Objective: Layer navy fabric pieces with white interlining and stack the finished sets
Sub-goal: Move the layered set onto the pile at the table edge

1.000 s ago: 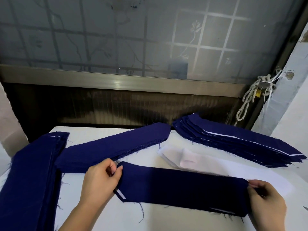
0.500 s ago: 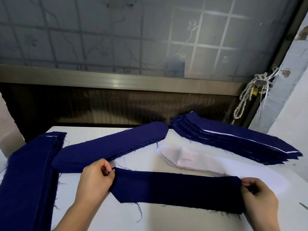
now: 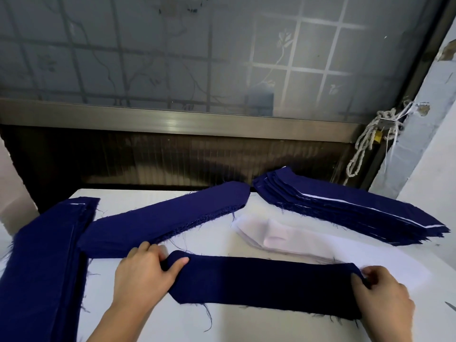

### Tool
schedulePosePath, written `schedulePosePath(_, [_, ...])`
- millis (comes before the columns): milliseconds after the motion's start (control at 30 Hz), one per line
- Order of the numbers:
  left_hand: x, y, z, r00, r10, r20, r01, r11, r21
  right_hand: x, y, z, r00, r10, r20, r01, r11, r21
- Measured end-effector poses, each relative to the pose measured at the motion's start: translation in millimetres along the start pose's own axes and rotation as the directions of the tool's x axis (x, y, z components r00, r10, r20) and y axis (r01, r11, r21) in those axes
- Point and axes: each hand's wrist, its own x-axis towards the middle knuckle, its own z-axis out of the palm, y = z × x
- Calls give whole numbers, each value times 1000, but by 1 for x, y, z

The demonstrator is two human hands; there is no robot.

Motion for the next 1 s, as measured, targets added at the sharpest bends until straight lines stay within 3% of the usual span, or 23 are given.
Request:
schedulePosePath(167, [1, -1, 0, 999, 25, 31, -21, 992, -126, -3, -2, -1, 994, -58, 95, 26, 951, 309])
schedulePosePath(300, [1, 0, 1, 992, 110, 64, -100, 986, -133, -4, -3, -2, 992, -38, 117, -18, 896, 444])
schedulePosePath(667, [-21, 7, -25, 966, 159, 202, -139, 984, -111, -1, -7, -2, 978, -138, 159, 96, 964, 247])
schedulePosePath(767, [-30, -7, -43, 952, 97, 291, -23, 969, -246, -9, -12, -2, 967, -170, 188, 128, 968, 217])
schedulePosePath(833, [-29, -24, -60, 950, 27, 310, 117, 892, -437, -22, -18, 2, 961, -163, 222, 106, 962, 251])
schedulePosePath(933, [-16, -61, -81, 978, -180, 106, 208, 770, -604, -54, -31, 7, 936, -226, 269, 131, 934, 332])
schedulePosePath(1000, [-1, -88, -92, 949, -315, -18, 234, 740, -630, -90, -42, 12, 903, -294, 315, 158, 906, 392])
